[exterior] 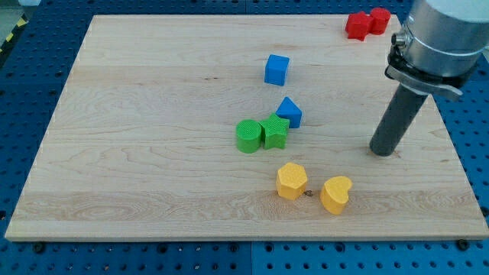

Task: Move your arm to the right of the heart

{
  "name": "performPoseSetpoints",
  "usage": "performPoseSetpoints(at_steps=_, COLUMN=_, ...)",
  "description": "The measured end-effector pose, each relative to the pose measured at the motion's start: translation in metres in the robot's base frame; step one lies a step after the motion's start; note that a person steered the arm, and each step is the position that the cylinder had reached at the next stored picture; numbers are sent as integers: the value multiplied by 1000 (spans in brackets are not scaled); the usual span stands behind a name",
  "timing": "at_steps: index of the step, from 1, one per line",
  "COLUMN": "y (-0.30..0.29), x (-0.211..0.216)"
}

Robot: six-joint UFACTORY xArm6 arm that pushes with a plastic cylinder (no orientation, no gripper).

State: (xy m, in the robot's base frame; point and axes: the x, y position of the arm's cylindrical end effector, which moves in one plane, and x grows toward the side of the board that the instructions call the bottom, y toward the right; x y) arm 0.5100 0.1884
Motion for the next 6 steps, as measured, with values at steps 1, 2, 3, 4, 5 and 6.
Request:
performPoseSetpoints(at_steps=1, y=1, x=12)
performPoseSetpoints(at_steps=2, y=1, x=33)
performPoseSetpoints(at_steps=3, y=1, x=44)
performPoseSetpoints(at_steps=4, y=-10, x=54)
performPoseSetpoints(at_steps=5, y=-27, x=57)
performPoseSetpoints(at_steps=6, y=-31, x=78)
